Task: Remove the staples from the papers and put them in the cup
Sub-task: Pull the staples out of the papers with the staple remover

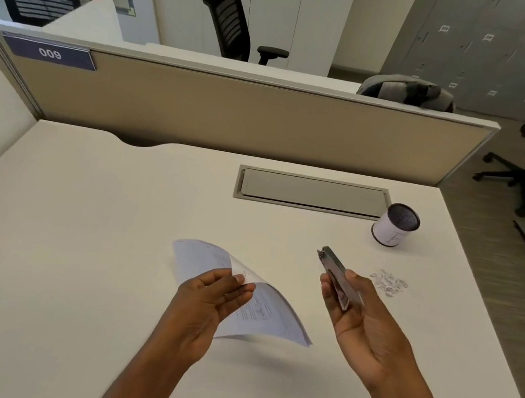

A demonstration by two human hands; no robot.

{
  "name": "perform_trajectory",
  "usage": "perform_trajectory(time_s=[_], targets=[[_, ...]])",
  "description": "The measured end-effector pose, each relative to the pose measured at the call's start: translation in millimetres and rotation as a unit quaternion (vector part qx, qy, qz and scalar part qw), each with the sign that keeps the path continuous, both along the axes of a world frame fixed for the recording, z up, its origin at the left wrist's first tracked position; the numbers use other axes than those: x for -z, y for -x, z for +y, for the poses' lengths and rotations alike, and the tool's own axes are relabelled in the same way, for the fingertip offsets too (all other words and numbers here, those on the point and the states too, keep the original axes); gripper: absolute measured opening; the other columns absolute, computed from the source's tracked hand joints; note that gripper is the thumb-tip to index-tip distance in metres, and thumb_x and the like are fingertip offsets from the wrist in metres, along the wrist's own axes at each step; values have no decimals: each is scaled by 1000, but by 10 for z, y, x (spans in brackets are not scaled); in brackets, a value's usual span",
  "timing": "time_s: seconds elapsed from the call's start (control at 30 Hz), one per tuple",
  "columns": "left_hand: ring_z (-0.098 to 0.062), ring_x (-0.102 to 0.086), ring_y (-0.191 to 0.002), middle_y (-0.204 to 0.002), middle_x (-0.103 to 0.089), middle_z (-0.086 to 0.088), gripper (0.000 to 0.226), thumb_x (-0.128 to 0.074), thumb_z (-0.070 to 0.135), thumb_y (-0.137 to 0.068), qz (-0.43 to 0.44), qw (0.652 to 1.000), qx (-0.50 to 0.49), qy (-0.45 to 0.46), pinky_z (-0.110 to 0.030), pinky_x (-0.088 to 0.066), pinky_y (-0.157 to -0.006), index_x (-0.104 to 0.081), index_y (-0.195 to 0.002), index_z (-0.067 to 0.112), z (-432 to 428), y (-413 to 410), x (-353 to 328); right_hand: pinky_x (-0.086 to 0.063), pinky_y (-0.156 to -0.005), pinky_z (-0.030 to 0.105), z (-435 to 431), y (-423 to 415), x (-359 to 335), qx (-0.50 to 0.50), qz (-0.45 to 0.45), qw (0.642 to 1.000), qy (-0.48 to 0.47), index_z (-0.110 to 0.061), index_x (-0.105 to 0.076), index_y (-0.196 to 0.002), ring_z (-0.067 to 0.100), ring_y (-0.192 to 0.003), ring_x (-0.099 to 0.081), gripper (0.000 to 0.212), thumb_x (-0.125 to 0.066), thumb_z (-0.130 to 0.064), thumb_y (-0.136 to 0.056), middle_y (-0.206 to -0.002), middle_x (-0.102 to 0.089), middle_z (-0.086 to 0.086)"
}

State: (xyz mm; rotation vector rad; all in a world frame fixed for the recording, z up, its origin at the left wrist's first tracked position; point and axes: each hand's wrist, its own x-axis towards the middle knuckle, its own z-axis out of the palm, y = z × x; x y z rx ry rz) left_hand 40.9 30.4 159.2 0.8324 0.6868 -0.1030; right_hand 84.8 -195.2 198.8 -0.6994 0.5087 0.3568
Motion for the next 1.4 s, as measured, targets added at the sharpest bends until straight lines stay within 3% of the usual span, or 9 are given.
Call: perform_trajectory(time_s=[0.13, 0.23, 0.37, 0.47, 0.63, 0.93, 1.1, 1.27, 1.4], targets=[[-27, -82, -81, -84, -76, -18, 3, -74, -5, -92, -25, 999, 8, -40, -28, -67, -73, -74, -95, -5, -70, 139, -99, -66, -81, 33, -59, 348, -8, -1, 17, 999, -51, 8, -68, -120, 26, -95, -78, 38, -65, -10, -86, -114, -75, 22], [-28, -81, -81, -84, -75, -19, 2, -74, -4, -92, -53, 995, 6, -86, -29, -67, -73, -75, -94, -3, -107, 210, -194, -66, -76, 35, -48, 559, -14, -69, 8, 997, -46, 5, -74, -118, 26, -83, -76, 40, -59, -21, -92, -104, -75, 20], [-26, -80, -79, -80, -77, -15, 6, -74, 2, -94, -99, 982, 11, -158, -30, -67, -75, -78, -89, 2, -188, 322, -371, -45, -82, 41, 4, 830, -100, -155, -85, 980, 90, 2, -67, -122, 29, -83, -57, 39, -54, -24, -96, -97, -68, 20], [-28, -82, -81, -86, -82, -15, 7, -75, 7, -95, -127, 967, 24, -220, -30, -66, -75, -81, -95, 5, -246, 417, -485, -36, -76, 45, 79, 959, -239, -206, -158, 944, 202, -4, -60, -113, 28, -72, -50, 17, -50, -12, -102, -87, -63, 14], [-25, -82, -88, -91, -85, -7, 11, -77, 9, -93, -153, 947, 21, -281, -28, -66, -76, -85, -99, 11, -399, 563, -578, -41, -61, 23, 207, 1080, -376, -244, -258, 875, 329, -18, -64, -112, 16, -63, -44, 24, -48, -35, -107, -76, -56, 4], [-27, -79, -101, -105, -85, -10, 18, -70, 14, -99, -137, 969, 39, -203, -46, -61, -98, -86, -105, 7, -612, 692, -621, -43, -60, 28, 142, 1143, -323, -227, -334, 760, 509, -35, -60, -95, 8, -63, -52, 22, -42, -41, -106, -77, -62, -5], [-24, -81, -96, -99, -85, -11, 18, -71, 12, -98, -129, 971, 28, -199, -37, -61, -93, -88, -97, 12, -693, 716, -660, -39, -60, 9, 111, 1173, -334, -211, -333, 746, 537, -35, -59, -98, 2, -67, -59, 22, -41, -45, -102, -78, -63, -12], [-20, -82, -92, -93, -86, -5, 17, -73, 18, -94, -137, 961, 39, -236, -32, -62, -92, -89, -91, 22, -721, 740, -705, -37, -55, 13, 97, 1215, -346, -193, -344, 745, 538, -36, -59, -101, 7, -61, -49, 25, -38, -49, -100, -79, -61, -2], [-19, -82, -89, -89, -86, -3, 15, -75, 18, -93, -152, 953, 33, -259, -21, -62, -82, -89, -91, 23, -736, 758, -726, -40, -57, 13, 114, 1249, -311, -172, -330, 760, 534, -33, -63, -107, 8, -66, -53, 37, -36, -56, -95, -77, -61, -13]])
